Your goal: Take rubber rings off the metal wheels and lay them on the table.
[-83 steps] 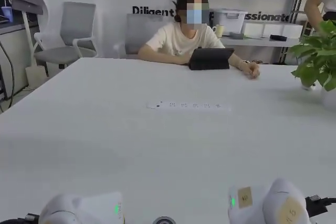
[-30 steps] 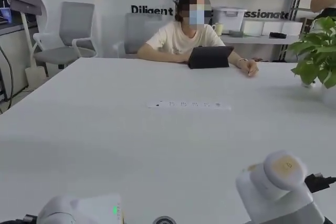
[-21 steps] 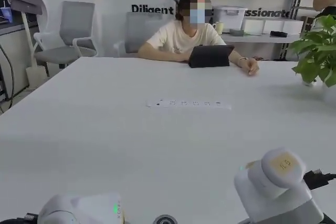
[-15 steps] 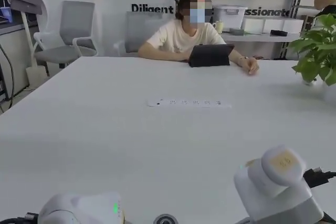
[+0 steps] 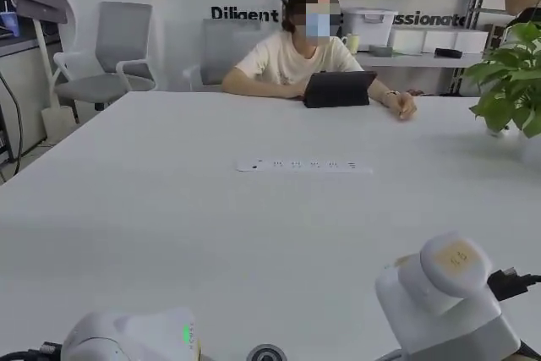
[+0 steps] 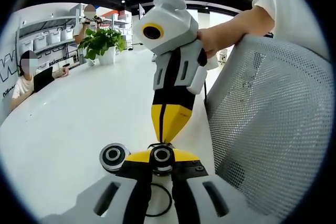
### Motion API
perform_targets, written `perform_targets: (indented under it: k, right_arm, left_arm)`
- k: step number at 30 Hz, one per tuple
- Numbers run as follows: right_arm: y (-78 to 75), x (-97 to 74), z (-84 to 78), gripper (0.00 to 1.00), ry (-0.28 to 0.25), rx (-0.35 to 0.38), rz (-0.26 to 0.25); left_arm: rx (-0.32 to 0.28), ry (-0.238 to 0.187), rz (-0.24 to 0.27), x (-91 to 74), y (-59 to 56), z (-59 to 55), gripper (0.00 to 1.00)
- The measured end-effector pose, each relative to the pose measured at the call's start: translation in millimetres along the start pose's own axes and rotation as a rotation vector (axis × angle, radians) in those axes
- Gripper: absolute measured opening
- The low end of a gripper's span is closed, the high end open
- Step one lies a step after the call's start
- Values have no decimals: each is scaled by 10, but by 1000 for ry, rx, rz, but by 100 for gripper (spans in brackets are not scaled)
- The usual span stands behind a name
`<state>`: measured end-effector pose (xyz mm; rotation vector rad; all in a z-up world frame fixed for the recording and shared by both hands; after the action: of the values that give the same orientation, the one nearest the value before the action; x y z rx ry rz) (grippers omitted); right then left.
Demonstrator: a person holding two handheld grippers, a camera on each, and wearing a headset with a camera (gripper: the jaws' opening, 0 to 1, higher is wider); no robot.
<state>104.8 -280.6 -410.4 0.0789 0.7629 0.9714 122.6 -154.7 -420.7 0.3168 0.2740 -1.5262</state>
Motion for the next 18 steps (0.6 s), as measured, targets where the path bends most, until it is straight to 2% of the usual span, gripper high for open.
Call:
perform_targets:
  k: [10, 14, 17, 18]
  right_arm:
    - [34, 9, 15, 0, -13, -1, 24]
    - [60, 20, 33, 0, -27, 1, 42]
    - [53, 1, 77, 0, -60, 25, 48]
    - [50, -1, 72, 0, -53, 27, 48]
  left_arm:
    - [-1, -1, -1, -2, -1, 0, 8]
    - [-3, -1, 0, -3, -2, 1, 8]
    - [-5, -2, 1, -2, -2, 1, 8]
    - [-5, -2, 2, -2, -2, 1, 8]
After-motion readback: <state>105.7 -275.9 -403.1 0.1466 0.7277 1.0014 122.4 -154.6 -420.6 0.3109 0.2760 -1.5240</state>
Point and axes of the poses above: the centre of the closed fingertips' face, and the gripper's own axes: x roughly forward along the fingers, y roughly to its left, z roughly out of its top, the point moved 8 cm from there along -x, roughly backward along the fingers, and after that the axes turned 9 degrees about -y, right-handed, at the moved point
